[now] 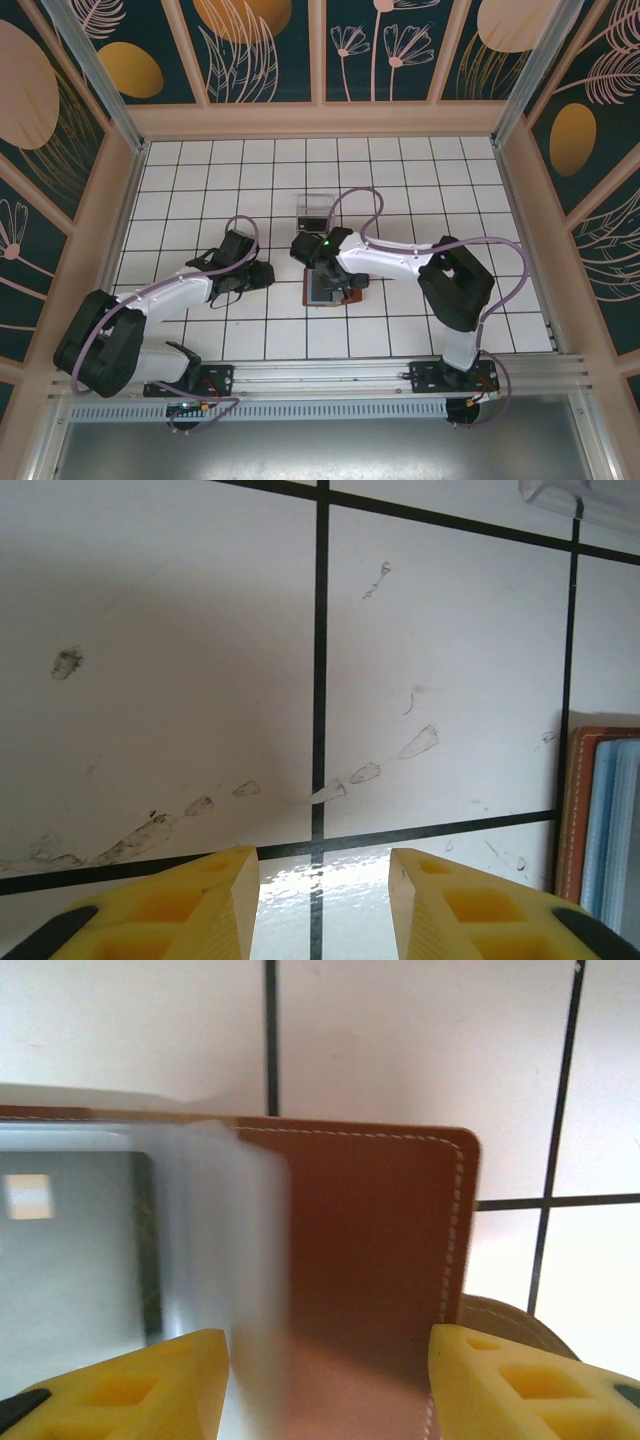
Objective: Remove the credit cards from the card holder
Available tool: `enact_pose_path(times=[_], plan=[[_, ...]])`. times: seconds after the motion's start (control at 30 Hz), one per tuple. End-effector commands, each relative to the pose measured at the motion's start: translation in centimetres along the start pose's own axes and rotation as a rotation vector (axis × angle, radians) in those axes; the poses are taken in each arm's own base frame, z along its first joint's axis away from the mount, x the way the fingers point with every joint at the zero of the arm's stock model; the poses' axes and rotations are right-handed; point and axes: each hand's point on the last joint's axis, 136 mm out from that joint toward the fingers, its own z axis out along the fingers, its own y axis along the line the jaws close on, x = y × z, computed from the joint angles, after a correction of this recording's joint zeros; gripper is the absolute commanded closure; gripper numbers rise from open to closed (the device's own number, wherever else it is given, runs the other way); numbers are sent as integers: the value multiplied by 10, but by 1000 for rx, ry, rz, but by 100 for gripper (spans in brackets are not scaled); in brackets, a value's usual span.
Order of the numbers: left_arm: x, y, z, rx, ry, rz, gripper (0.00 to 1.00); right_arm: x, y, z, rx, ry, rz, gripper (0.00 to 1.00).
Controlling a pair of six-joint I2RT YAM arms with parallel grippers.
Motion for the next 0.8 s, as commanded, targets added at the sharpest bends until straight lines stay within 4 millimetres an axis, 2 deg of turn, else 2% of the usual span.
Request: enact_pose_path(times=[0.0, 0.2, 0.33, 0.57, 0.77], plan=[[-4, -4, -2, 2, 12, 21, 60, -3, -13, -2, -9, -32, 57, 45], [2, -8, -3, 2, 33, 42, 60, 0, -17, 3, -94, -32, 98, 45], [6, -25, 0, -22, 44, 98, 60, 2, -18, 9, -156, -29, 131, 47], [7, -55, 3, 29, 42, 110, 61, 9, -7, 15, -363, -22, 196, 59], [6, -66, -1, 57, 35, 110, 62, 10, 10, 13, -505, -23, 212, 70]])
